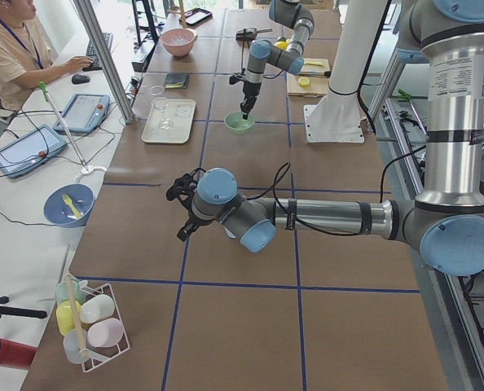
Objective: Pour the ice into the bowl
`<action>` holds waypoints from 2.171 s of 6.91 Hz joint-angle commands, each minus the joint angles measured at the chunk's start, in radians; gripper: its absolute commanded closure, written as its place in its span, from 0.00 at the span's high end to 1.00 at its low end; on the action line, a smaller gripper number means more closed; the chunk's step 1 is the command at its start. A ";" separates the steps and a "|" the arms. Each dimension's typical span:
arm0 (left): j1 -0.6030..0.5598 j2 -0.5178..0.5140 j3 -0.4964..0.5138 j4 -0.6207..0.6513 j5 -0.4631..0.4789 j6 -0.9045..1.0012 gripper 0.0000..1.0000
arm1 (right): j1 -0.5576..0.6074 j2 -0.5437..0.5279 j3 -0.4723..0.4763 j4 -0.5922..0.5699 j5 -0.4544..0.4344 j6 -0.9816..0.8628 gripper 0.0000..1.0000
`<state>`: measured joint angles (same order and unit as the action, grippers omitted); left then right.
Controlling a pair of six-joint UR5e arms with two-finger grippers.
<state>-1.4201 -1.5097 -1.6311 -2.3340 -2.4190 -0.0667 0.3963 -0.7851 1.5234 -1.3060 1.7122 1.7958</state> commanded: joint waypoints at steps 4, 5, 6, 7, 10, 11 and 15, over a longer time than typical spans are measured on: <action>0.192 0.113 -0.053 -0.392 0.278 -0.480 1.00 | 0.016 0.066 -0.074 0.004 -0.005 0.037 1.00; 0.232 0.190 -0.122 -0.413 0.358 -0.552 1.00 | 0.042 0.067 -0.028 0.004 0.004 0.034 1.00; 0.294 0.265 -0.125 -0.580 0.413 -0.722 1.00 | 0.061 0.058 0.031 0.004 0.010 0.036 1.00; 0.347 0.301 -0.127 -0.670 0.429 -0.874 0.98 | 0.061 0.032 0.037 0.007 0.012 0.033 1.00; 0.545 0.399 -0.127 -0.741 0.781 -1.008 0.98 | 0.104 -0.012 0.040 0.020 0.024 -0.008 1.00; 0.719 0.433 -0.127 -0.784 0.981 -1.121 0.98 | 0.107 -0.054 0.040 0.131 0.024 -0.035 1.00; 1.152 0.462 -0.089 -0.736 1.560 -1.243 0.98 | 0.174 -0.071 0.044 0.195 0.073 -0.039 1.00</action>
<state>-0.3794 -1.0521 -1.7374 -3.0973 -1.0072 -1.2613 0.5592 -0.8623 1.5644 -1.1126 1.7772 1.7585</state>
